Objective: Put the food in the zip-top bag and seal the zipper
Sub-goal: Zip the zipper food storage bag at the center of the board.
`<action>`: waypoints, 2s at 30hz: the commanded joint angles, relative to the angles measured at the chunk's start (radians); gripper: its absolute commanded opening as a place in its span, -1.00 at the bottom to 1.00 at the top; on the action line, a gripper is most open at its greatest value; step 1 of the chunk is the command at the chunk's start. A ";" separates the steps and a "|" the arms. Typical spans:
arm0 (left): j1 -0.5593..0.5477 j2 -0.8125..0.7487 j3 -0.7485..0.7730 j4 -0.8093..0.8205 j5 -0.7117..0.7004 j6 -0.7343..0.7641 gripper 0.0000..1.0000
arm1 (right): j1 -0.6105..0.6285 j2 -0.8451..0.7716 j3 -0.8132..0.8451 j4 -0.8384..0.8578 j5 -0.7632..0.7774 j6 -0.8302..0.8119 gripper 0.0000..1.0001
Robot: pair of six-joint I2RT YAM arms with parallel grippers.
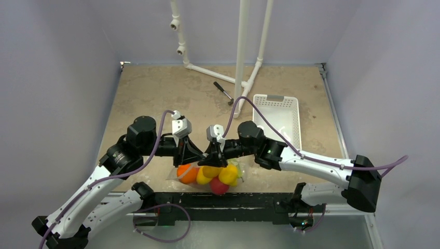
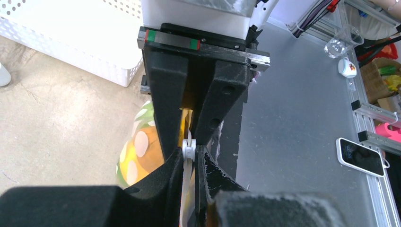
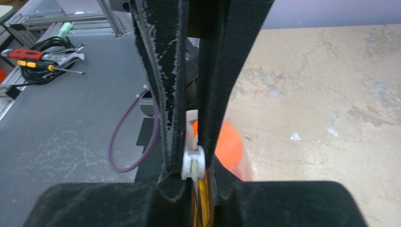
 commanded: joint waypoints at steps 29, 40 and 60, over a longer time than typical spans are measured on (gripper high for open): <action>0.000 0.010 0.005 -0.037 -0.163 -0.101 -0.89 | 0.005 -0.273 -0.095 0.196 0.452 0.158 -1.00; -0.001 0.025 0.091 -0.094 -0.189 -0.064 -1.00 | 0.005 -0.304 -0.044 0.086 0.358 0.130 -1.00; -0.001 0.124 0.155 -0.173 -0.145 0.021 -1.00 | 0.005 -0.253 0.033 -0.040 0.302 0.045 0.07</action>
